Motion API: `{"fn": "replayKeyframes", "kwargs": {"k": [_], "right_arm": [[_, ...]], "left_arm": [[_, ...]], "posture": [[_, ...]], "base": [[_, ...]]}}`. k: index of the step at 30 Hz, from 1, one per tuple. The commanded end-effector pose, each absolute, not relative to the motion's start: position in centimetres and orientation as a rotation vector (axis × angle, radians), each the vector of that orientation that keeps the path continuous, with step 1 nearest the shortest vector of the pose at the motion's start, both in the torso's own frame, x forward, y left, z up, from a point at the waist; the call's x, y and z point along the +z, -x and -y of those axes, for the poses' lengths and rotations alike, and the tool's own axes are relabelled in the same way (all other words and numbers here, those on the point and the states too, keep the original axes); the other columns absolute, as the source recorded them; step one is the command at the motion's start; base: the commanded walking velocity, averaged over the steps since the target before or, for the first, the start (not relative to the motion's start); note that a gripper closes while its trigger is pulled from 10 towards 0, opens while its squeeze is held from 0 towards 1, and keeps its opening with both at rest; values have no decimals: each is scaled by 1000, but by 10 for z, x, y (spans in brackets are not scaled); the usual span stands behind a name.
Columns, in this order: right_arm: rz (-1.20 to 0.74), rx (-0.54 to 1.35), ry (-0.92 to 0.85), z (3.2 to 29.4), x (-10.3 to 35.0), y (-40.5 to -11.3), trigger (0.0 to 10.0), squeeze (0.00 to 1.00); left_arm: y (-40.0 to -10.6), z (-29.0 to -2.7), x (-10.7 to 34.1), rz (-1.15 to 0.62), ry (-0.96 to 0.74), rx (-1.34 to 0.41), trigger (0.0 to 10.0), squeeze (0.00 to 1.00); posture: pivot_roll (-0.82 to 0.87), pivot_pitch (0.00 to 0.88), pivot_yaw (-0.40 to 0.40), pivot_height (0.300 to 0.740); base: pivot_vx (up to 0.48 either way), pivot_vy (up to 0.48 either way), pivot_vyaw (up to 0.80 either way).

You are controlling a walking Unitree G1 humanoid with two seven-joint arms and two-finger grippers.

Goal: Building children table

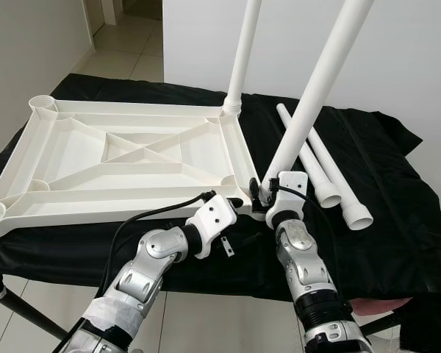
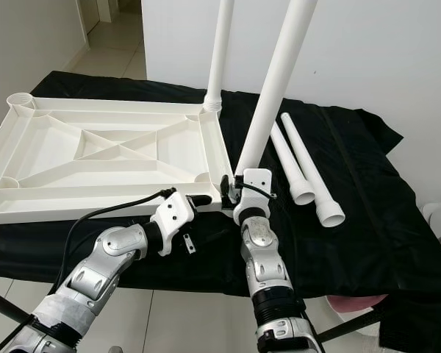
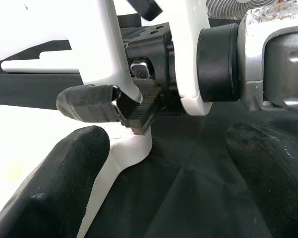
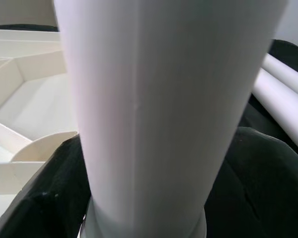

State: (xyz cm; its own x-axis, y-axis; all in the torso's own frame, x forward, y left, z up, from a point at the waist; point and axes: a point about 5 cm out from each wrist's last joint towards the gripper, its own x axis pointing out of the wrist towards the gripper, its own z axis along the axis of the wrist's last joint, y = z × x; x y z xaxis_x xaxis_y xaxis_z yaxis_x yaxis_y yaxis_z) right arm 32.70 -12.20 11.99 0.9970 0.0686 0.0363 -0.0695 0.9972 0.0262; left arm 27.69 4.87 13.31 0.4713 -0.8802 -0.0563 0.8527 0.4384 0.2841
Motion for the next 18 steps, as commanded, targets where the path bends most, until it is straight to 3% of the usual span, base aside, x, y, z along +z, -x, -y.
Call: {"fn": "replayKeyframes", "kwargs": {"k": [1, 2, 18], "right_arm": [[27, 64, -26, 129, 117, -327, 10000, 247], [23, 106, -27, 129, 117, -329, 10000, 0], [28, 597, 121, 127, 126, -347, 10000, 0]], "left_arm": [[-278, -47, 131, 103, -295, -1053, 10000, 0], [-278, -47, 131, 104, -300, -1053, 10000, 0], [-277, -46, 130, 101, -306, -1068, 10000, 0]], "posture": [[56, 0, -109, 740], [57, 0, -110, 740], [58, 0, -99, 740]], "base": [[0, 0, 0], [0, 0, 0], [0, 0, 0]]}}
